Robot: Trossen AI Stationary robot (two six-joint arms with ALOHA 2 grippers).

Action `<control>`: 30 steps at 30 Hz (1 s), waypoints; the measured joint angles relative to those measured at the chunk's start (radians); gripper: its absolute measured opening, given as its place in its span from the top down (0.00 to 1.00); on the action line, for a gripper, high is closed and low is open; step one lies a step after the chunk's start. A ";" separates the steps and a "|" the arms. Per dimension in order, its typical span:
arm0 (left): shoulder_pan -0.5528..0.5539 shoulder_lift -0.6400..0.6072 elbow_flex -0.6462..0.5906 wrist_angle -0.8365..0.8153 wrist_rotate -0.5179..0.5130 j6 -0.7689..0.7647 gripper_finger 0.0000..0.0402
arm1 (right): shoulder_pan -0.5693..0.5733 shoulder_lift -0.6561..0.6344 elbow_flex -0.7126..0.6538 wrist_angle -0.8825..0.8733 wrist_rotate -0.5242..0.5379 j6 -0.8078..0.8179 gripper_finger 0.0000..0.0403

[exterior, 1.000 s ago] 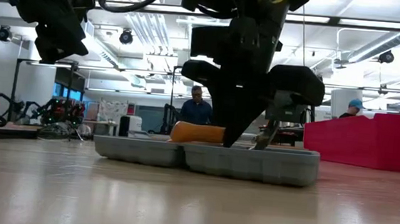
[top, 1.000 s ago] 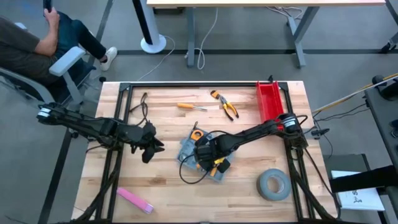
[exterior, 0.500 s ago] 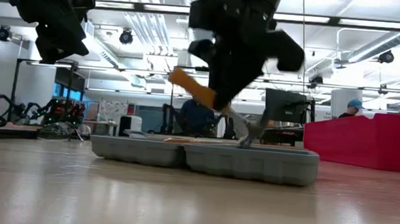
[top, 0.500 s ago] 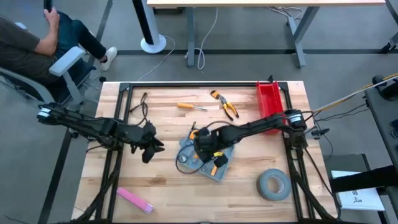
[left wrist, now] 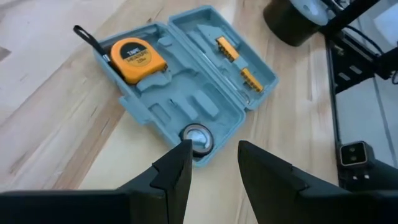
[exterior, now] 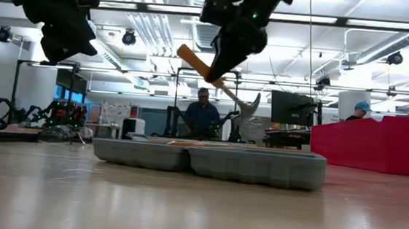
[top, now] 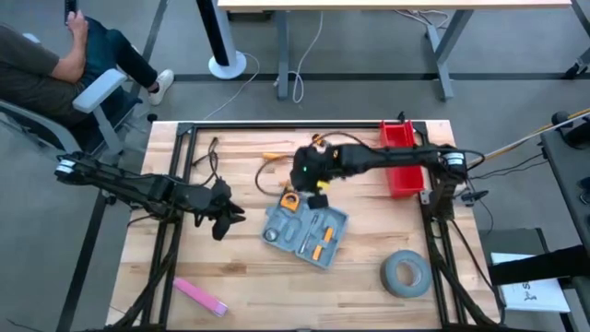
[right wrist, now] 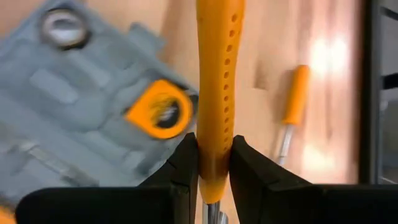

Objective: Prefit tool cases
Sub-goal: Remove the yellow hammer from the pre-fit tool case

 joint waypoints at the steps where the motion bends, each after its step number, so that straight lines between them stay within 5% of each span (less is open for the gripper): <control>1: 0.000 0.000 0.000 0.001 -0.003 0.000 0.66 | -0.018 0.000 0.000 0.011 -0.009 -0.004 0.88; 17: -0.011 0.053 -0.013 0.043 -0.170 -0.008 0.66 | -0.136 0.142 -0.001 0.140 -0.077 0.007 0.88; 30: -0.011 0.132 -0.013 0.119 -0.182 0.007 0.66 | -0.141 0.195 -0.001 0.275 -0.061 0.074 0.87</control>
